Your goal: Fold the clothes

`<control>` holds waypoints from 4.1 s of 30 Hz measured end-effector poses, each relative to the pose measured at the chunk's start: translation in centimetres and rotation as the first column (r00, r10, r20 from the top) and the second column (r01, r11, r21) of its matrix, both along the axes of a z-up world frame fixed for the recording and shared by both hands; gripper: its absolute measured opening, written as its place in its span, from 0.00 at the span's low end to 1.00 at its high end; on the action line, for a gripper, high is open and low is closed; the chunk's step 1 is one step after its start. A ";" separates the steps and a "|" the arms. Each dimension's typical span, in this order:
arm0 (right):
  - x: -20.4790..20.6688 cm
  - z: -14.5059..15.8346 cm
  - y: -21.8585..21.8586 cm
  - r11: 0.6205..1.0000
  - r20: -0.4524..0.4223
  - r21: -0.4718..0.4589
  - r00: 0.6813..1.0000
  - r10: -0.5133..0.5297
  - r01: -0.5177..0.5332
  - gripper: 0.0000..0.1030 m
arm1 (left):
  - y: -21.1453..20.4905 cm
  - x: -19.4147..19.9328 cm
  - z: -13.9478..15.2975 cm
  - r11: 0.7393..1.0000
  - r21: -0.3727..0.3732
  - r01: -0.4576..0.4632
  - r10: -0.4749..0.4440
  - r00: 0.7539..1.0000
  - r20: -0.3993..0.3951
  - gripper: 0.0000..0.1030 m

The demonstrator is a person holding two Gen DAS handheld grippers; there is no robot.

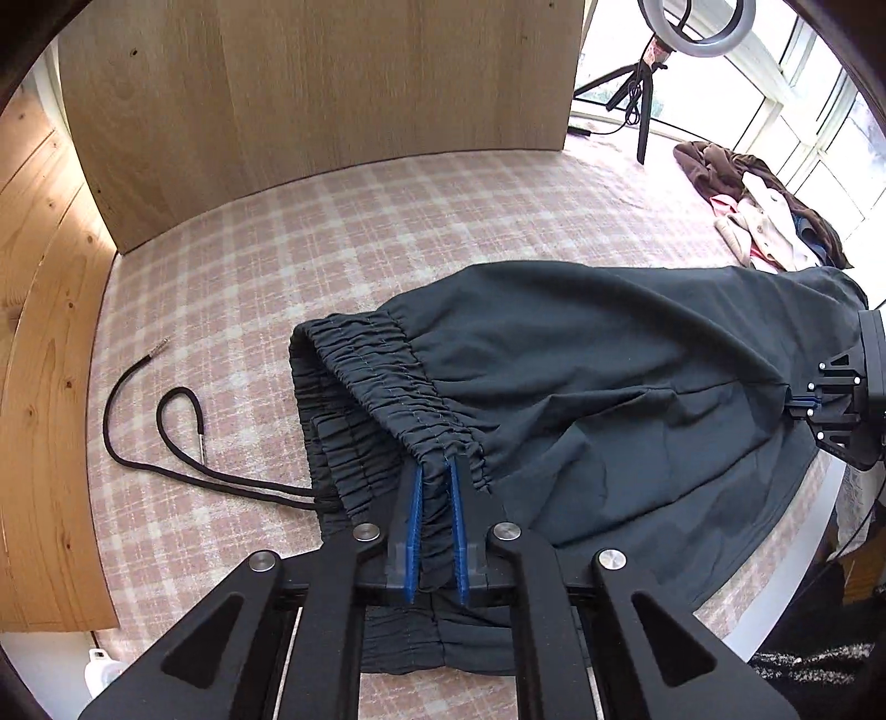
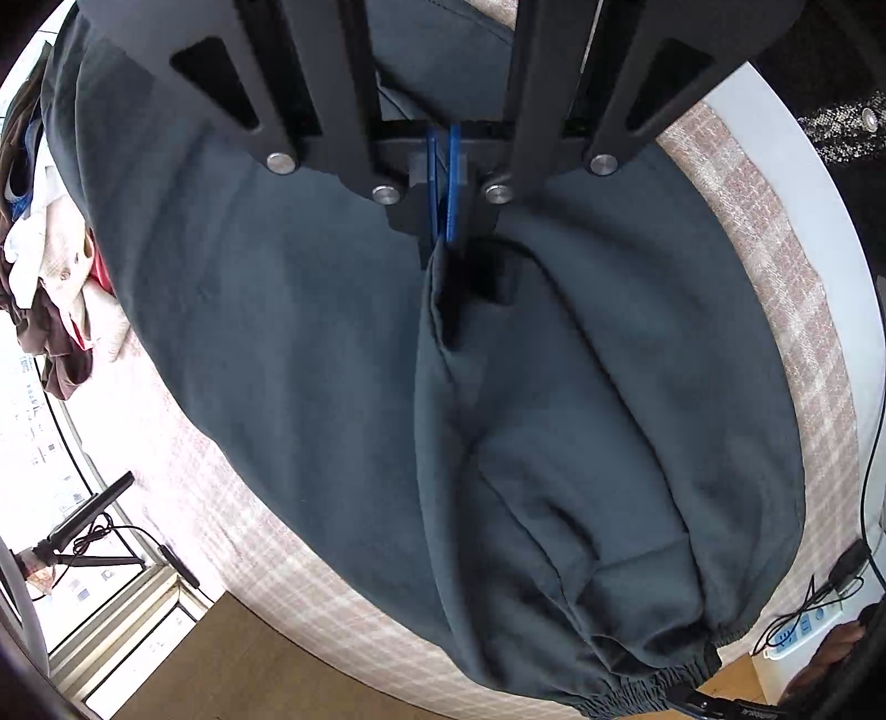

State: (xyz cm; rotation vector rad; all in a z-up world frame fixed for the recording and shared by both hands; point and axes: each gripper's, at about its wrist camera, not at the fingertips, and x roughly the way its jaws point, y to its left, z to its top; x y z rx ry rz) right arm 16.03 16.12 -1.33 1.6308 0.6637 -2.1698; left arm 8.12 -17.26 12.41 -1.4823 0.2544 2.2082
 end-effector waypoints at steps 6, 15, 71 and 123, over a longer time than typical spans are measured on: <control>-0.1 6.5 3.2 0.995 -0.128 -0.082 0.989 -0.069 0.059 0.02 | -1.3 0.2 5.9 0.998 0.047 -0.048 0.054 0.991 -0.124 0.08; 5.8 7.1 2.6 0.990 -0.087 -0.138 0.996 -0.026 0.014 0.02 | -4.7 6.6 2.5 0.999 -0.017 -0.028 0.028 0.999 -0.042 0.05; 6.8 2.9 -1.1 0.989 -0.044 0.085 0.991 0.127 -0.123 0.02 | 2.3 10.6 -5.3 0.726 -0.537 0.429 -0.507 0.862 0.004 0.09; -5.5 2.9 10.4 0.893 0.262 -0.445 0.942 0.209 -0.074 0.05 | 28.2 1.3 -5.6 0.819 -0.125 0.560 -0.551 0.829 0.098 0.14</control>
